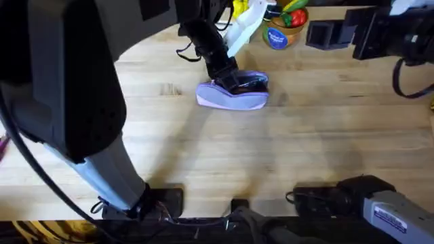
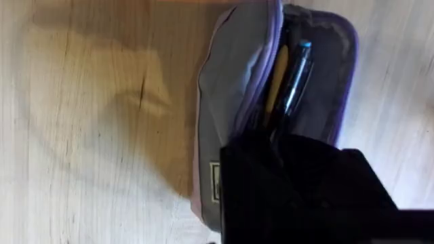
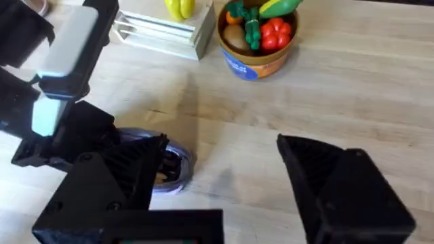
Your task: Unzip the bag, pick up the pens from the table one at a time and place them inside, then zip the bag closed.
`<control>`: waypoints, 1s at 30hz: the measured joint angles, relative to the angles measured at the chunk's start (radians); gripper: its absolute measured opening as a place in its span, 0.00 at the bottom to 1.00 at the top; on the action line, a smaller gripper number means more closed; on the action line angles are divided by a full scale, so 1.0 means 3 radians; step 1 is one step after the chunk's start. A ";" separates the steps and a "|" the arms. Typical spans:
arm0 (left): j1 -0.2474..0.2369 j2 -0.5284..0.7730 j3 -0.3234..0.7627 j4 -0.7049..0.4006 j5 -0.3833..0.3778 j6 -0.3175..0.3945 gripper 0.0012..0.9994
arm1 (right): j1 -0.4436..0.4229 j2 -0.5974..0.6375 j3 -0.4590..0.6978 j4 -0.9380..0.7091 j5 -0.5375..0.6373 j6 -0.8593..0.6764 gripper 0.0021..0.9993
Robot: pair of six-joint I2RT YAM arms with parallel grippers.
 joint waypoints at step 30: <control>0.0387 -0.0784 0.0001 -0.0207 -0.0419 0.0075 0.99 | 0.0001 -0.0001 0.0000 0.0064 -0.0032 0.0266 1.00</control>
